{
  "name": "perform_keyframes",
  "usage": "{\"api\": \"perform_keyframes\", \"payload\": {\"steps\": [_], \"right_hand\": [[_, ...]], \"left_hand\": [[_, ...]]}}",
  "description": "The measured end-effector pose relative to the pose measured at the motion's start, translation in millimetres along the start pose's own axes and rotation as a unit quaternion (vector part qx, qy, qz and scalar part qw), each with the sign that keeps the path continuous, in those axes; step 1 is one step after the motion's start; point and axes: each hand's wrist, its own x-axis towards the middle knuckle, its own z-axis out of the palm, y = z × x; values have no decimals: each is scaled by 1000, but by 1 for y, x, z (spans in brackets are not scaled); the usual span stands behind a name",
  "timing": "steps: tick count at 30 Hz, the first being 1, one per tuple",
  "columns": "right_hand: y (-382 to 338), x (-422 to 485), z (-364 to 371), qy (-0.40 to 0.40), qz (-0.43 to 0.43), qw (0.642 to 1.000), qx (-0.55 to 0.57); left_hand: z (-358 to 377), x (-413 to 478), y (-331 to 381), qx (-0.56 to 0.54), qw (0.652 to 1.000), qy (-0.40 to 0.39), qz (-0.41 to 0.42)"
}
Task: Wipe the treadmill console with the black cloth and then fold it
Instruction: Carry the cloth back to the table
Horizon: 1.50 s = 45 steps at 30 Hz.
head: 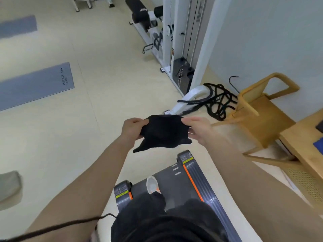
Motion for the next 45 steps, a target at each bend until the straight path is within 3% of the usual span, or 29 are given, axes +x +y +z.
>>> {"api": "perform_keyframes", "payload": {"steps": [5, 10, 18, 23, 30, 35, 39, 42, 45], "right_hand": [[-33, 58, 83, -20, 18, 999, 18], [-62, 129, 120, -17, 16, 999, 35], [-72, 306, 142, -67, -49, 996, 16], [-69, 435, 121, -22, -60, 998, 10], [-103, 489, 69, 85, -37, 995, 29], [-127, 516, 11, 165, -43, 984, 60], [-133, 506, -32, 225, -12, 961, 158], [-128, 496, -71, 346, 7, 916, 204], [-116, 479, -117, 465, 35, 864, 189]], "left_hand": [[13, 63, 47, 9, 995, -100, 11], [13, 134, 82, 27, 993, -106, 43], [39, 327, 95, 45, 991, -113, 63], [102, 459, 99, 41, 984, -167, 36], [190, 526, 153, 116, 955, -271, -31], [280, 561, 194, 210, 896, -390, -29], [350, 562, 214, 295, 830, -474, -15], [403, 539, 219, 355, 775, -520, 51], [454, 509, 218, 414, 682, -586, 143]]}}
